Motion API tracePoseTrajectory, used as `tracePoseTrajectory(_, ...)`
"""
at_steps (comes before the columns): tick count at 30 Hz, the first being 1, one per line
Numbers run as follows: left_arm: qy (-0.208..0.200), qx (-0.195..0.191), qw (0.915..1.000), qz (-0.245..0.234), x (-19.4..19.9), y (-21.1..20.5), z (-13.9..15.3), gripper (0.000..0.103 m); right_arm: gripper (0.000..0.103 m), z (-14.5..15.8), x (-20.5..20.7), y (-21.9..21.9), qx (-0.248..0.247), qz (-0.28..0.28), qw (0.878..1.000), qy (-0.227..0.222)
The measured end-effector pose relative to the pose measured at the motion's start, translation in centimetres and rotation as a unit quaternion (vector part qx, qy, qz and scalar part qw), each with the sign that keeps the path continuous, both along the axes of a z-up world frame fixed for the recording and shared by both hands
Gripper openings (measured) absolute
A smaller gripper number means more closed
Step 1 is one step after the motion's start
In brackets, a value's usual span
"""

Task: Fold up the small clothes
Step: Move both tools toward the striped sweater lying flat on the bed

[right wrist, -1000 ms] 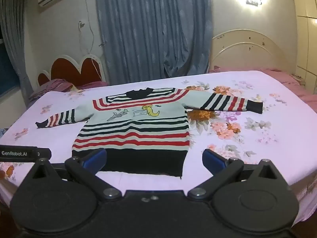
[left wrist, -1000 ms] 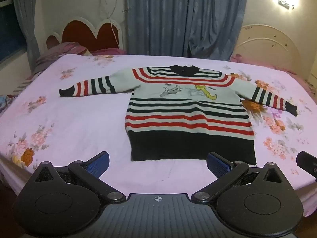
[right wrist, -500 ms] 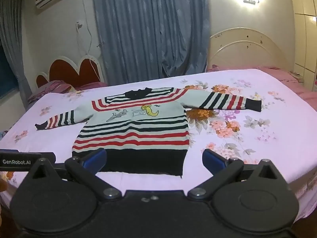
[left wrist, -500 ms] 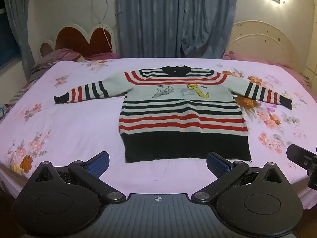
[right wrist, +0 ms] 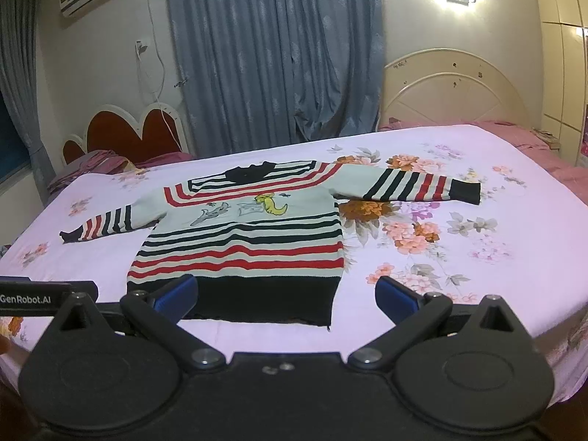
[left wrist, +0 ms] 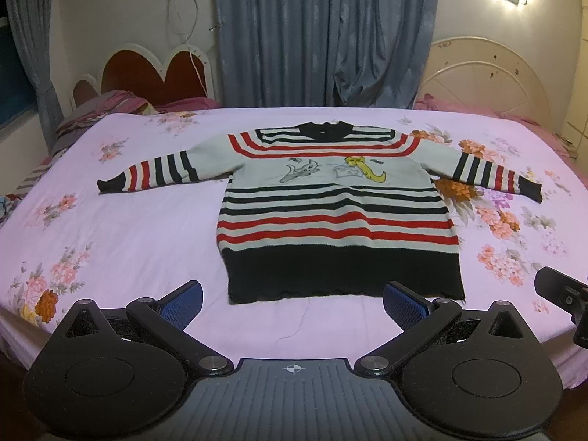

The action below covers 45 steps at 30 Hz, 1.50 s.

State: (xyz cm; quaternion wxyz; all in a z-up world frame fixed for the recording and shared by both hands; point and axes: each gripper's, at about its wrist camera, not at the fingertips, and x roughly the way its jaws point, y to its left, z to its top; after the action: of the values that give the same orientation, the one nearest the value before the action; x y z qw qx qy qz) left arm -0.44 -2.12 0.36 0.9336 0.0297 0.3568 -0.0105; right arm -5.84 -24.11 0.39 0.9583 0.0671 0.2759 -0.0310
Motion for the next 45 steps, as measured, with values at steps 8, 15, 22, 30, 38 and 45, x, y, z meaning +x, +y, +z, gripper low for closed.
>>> tracePoseTrajectory(8,0.0,0.003,1.0,-0.001,0.3,-0.5,-0.1,0.103,0.102,-0.1,0.0,-0.2,0.001,-0.001,1.0,0.001)
tracePoseTrajectory(15,0.0,0.006,1.0,-0.005,0.6,-1.3,-0.1,0.103,0.102,-0.4,0.4,-1.2,0.006,-0.005,1.0,0.005)
tracePoseTrajectory(22,0.002,0.006,1.0,-0.006,0.8,-1.7,-0.1,0.103,0.102,-0.6,0.5,-1.9,0.009,-0.012,1.0,0.007)
tracePoseTrajectory(30,0.004,0.006,0.9999,-0.009,1.2,-2.4,-0.3,0.103,0.102,-0.7,0.8,-2.4,0.01,-0.02,1.0,0.009)
tracePoseTrajectory(38,0.006,0.004,0.9999,-0.009,1.5,-2.2,-0.6,0.103,0.102,-0.8,1.2,-2.6,0.007,-0.026,1.0,0.011)
tracePoseTrajectory(45,0.01,0.0,0.9999,-0.005,2.2,-1.7,-0.9,0.103,0.102,-0.8,1.7,-2.5,0.003,-0.03,0.999,0.011)
